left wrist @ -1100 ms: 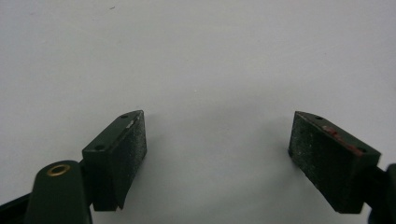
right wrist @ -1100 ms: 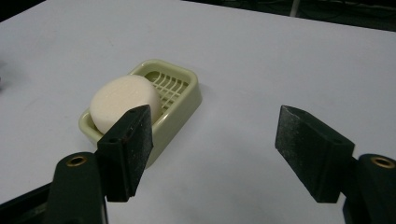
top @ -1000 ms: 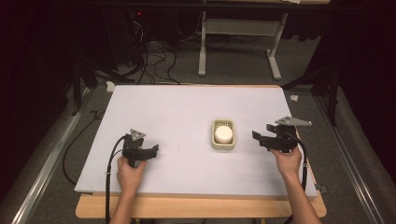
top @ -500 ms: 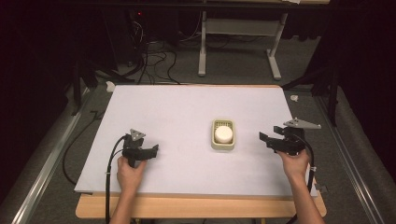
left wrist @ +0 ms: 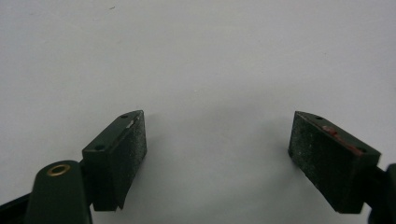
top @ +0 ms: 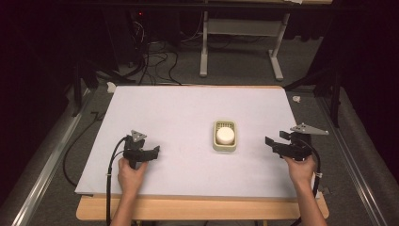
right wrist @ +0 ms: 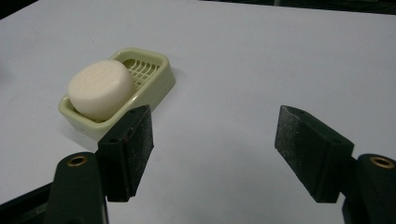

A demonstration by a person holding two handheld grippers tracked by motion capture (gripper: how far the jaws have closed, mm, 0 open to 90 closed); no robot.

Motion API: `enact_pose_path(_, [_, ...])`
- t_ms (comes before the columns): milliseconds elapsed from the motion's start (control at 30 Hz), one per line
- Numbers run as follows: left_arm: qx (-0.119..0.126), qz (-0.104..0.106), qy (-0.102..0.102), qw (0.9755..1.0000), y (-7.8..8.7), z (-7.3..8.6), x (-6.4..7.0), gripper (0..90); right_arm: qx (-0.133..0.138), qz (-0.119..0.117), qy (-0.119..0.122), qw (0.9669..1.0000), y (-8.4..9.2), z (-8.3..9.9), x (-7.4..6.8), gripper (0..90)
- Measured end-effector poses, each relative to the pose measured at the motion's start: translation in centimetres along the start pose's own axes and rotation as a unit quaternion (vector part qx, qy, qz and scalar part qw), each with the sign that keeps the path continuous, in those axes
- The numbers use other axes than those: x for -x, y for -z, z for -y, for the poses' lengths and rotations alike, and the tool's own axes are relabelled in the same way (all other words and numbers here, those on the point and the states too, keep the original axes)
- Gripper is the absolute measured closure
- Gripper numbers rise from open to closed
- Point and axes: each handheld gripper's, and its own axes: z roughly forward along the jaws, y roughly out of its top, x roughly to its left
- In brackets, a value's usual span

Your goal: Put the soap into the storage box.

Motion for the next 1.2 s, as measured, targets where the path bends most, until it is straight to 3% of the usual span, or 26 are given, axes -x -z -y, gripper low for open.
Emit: enact_pose_path(1200, [0.0,-0.001,-0.001,1.0,0.0,0.0,0.0,19.6,-0.012,-0.009,-0.004,0.9999,-0.1,2.4,-0.5,28.2])
